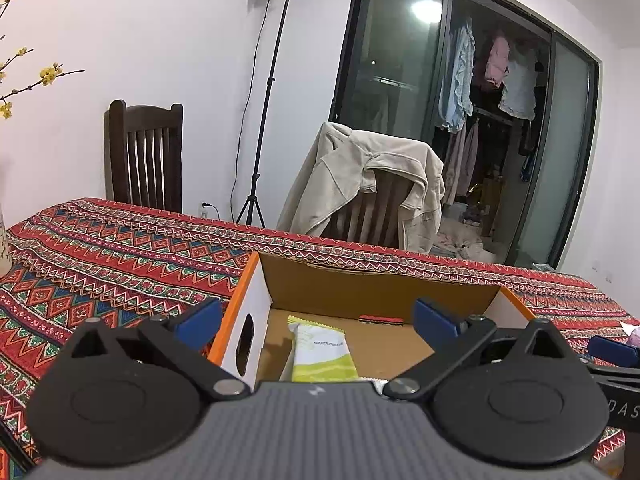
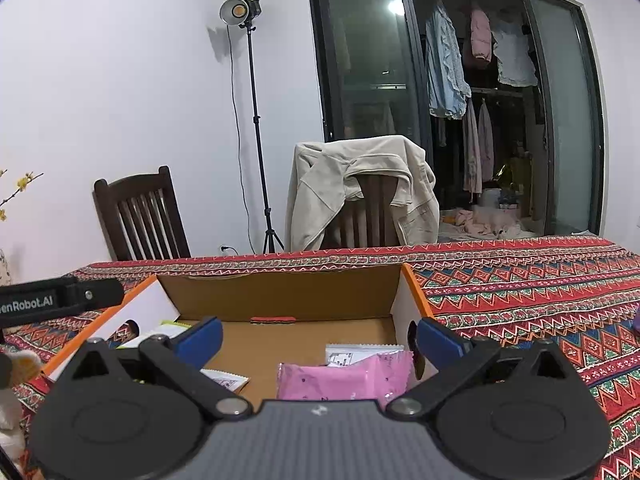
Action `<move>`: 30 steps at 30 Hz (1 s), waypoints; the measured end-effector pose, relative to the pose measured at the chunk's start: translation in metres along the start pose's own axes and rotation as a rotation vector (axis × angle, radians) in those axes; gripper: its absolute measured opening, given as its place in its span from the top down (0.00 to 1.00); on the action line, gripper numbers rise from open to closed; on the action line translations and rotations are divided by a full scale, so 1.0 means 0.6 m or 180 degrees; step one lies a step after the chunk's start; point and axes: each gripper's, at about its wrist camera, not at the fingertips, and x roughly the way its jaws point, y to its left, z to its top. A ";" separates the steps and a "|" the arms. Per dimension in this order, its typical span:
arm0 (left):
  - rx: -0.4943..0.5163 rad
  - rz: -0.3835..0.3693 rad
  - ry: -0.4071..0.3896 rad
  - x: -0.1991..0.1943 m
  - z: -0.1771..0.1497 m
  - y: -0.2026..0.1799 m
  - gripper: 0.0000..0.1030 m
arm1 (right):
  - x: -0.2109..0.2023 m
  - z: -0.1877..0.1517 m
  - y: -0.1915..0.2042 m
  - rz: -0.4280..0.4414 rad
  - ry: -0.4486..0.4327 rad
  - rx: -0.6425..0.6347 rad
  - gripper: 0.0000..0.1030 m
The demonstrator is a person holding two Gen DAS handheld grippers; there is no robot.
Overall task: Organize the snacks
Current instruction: 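Move both grippers back to the snack pile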
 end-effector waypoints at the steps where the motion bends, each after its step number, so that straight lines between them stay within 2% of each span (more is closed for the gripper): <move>1: -0.0003 0.0004 -0.0005 -0.002 0.000 0.000 0.00 | -0.001 0.001 0.001 -0.0002 -0.0009 0.0004 0.00; 9: 0.0016 0.0032 -0.0053 -0.022 0.009 -0.014 0.00 | -0.021 0.007 0.002 0.0009 -0.0096 -0.0017 0.00; 18: 0.0021 0.0066 0.0002 -0.045 0.019 -0.015 0.00 | -0.047 0.033 0.000 0.0032 -0.0052 0.0037 0.00; 30: 0.0021 0.0070 0.0097 -0.105 -0.007 0.006 0.00 | -0.104 0.011 0.012 0.0040 0.0060 -0.0026 0.00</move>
